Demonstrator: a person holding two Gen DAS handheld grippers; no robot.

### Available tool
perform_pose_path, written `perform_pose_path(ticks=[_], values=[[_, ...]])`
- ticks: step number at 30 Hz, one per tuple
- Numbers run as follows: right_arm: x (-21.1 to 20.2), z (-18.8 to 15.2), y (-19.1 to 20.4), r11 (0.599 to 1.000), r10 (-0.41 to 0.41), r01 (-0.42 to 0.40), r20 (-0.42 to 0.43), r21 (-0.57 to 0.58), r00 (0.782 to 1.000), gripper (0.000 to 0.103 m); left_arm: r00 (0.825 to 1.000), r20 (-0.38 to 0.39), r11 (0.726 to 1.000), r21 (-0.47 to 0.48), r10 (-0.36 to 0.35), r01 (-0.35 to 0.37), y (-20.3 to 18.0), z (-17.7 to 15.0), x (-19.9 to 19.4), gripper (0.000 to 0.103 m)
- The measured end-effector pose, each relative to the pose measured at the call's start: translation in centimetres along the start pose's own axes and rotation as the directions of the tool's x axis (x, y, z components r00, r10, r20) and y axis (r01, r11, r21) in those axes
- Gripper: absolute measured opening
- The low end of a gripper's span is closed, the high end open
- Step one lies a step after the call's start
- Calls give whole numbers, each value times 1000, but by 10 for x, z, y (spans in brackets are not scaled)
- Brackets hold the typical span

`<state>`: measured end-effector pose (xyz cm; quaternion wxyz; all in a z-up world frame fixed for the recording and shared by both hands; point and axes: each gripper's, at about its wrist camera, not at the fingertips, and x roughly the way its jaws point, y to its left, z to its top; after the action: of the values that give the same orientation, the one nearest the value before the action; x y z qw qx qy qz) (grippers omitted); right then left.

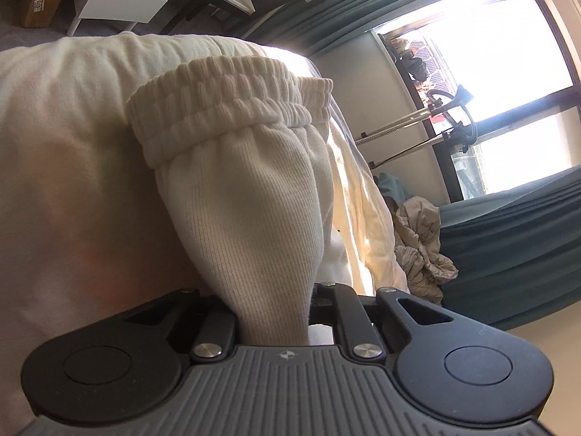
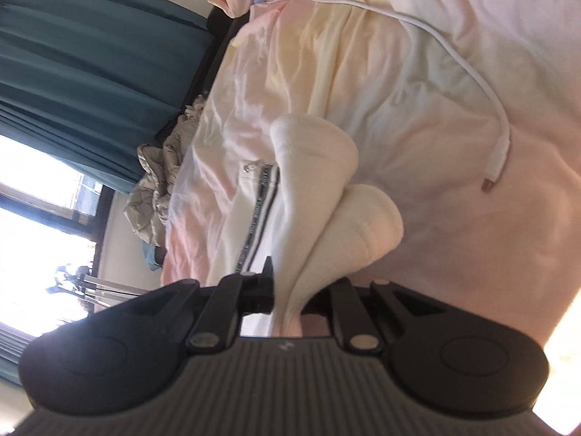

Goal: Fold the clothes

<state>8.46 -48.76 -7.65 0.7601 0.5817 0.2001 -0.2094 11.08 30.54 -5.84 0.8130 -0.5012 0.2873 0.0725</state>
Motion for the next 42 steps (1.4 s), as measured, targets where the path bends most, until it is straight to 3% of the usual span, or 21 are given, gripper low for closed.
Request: perform_pose_path(ticks=[2,4,6,8,9,14,18,22,25,31,38,42], values=[[2,-3,-10,998,9,-9,-9,62,1000,10,1000,-16,1000,18,24,-24,-3,-2,-2,34],[1,-4,-9,999,17,-16,-5,46,1000,10,999,-36,999,25,39,-38,-3,-5,-5,49],[0,-6,-6,1000,13,-13,0,8,1000,10,997,-40,996,68,64,-61,-7,-12,-9,53],[0,-7,-7,1000,11,-11,-1,-6,1000,10,993,-18,986,125,117,-114,-11,-25,-25,69],[0,-7,-8,1000,10,-10,-3,-12,1000,10,991,-5,977,168,132,-129,-16,-32,-33,71],[2,-6,-12,998,7,-7,-6,-61,1000,10,982,111,912,366,155,-186,-60,-72,-65,73],[4,-7,-10,995,-2,2,-2,-99,1000,10,983,158,833,528,93,-164,-104,-109,-66,77],[5,-6,-12,993,-1,0,-4,-115,1000,10,992,114,731,671,62,-123,-147,-148,-30,77],[6,-6,-14,994,5,-6,-5,-107,1000,10,997,55,681,729,45,-71,-161,-174,1,77],[8,-6,-13,993,18,-18,-4,-116,1000,10,996,24,575,815,89,-71,-169,-212,54,77],[12,-9,-8,984,-3,7,22,-176,1000,11,990,36,523,846,138,-104,-154,-220,80,77],[1,-22,24,931,11,31,112,-365,994,11,989,37,498,861,146,-106,-152,-224,85,77]])
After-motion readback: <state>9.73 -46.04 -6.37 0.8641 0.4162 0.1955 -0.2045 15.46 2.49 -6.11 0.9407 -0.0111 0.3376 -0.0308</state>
